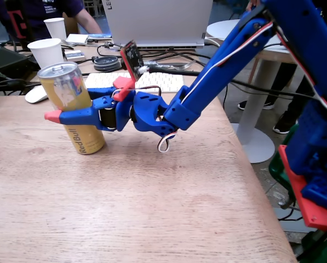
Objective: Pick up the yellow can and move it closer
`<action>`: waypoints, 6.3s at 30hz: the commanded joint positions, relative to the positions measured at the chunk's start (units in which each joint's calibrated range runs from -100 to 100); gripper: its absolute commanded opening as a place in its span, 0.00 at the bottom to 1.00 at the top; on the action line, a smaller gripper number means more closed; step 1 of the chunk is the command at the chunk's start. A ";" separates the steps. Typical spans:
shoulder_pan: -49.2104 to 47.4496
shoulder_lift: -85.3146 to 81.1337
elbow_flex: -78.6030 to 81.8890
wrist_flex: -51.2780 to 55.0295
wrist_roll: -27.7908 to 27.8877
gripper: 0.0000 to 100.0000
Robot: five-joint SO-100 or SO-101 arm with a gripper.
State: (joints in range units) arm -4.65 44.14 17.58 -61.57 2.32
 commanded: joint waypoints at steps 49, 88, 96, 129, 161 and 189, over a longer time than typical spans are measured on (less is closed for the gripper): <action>-8.38 -99.63 58.82 45.48 -0.29 0.22; -8.21 -140.97 64.29 99.92 -0.29 0.22; -8.38 -141.05 64.67 100.33 -0.29 0.22; -8.38 -141.23 66.65 100.33 -0.29 0.22; -8.38 -141.23 69.67 100.33 0.15 0.22; -8.38 -141.23 69.39 100.33 0.24 0.22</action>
State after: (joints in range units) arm -12.54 -94.90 89.81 38.96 2.42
